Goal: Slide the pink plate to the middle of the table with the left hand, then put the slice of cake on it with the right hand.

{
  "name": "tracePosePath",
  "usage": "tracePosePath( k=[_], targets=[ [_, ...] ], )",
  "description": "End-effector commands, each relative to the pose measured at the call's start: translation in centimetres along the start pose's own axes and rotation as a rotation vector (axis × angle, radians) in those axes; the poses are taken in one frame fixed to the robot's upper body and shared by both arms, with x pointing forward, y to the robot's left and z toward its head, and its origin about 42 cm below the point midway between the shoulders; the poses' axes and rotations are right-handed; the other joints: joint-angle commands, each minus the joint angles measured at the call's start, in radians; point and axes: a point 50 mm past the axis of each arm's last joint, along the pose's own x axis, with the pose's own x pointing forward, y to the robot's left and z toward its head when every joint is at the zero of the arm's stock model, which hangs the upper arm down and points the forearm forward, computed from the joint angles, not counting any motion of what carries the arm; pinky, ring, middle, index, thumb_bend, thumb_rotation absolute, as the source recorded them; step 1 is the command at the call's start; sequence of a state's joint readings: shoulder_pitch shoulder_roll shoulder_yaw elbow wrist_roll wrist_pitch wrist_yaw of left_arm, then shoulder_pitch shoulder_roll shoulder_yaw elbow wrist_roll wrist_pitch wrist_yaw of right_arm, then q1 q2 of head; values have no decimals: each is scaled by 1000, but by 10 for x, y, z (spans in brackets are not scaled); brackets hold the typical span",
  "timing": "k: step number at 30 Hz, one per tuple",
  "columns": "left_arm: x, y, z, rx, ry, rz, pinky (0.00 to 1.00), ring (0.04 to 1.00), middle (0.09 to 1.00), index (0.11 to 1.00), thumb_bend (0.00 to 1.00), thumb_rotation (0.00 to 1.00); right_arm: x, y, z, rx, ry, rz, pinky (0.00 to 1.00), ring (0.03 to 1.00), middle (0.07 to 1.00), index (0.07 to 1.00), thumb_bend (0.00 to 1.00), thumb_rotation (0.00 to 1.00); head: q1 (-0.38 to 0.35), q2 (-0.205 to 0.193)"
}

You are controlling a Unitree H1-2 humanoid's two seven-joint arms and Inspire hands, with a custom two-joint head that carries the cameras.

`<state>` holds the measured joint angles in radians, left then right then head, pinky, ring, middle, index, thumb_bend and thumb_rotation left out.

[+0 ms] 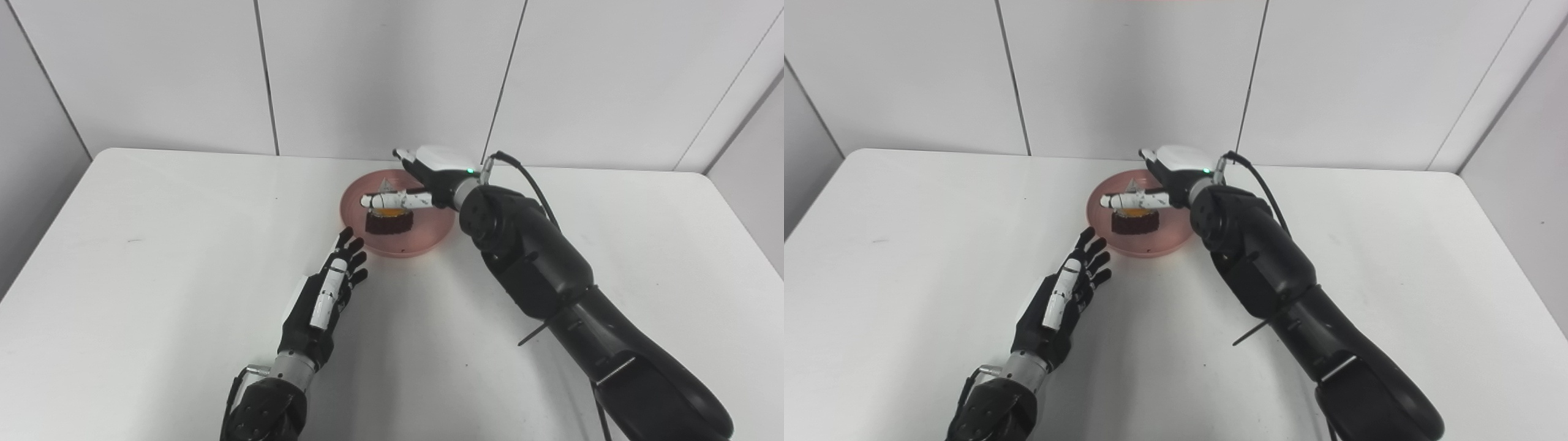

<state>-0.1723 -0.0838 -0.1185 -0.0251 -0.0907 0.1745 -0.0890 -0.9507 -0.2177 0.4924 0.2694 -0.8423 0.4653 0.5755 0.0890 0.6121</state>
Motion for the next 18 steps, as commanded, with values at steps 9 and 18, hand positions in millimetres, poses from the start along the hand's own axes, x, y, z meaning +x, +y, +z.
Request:
tracePosePath(
  k=[9,18],
  targets=[
    [-5,6,-16,6,73,14,969,977,981,985,415,1000,-53,-51,-2,142,-150,-376,478,706,893,1000,843,1000,3,-4],
    [-8,13,-16,5,59,19,955,970,984,987,425,1000,-79,50,-78,565,-295,-562,870,957,996,1000,685,1000,-3,0]
  ],
)
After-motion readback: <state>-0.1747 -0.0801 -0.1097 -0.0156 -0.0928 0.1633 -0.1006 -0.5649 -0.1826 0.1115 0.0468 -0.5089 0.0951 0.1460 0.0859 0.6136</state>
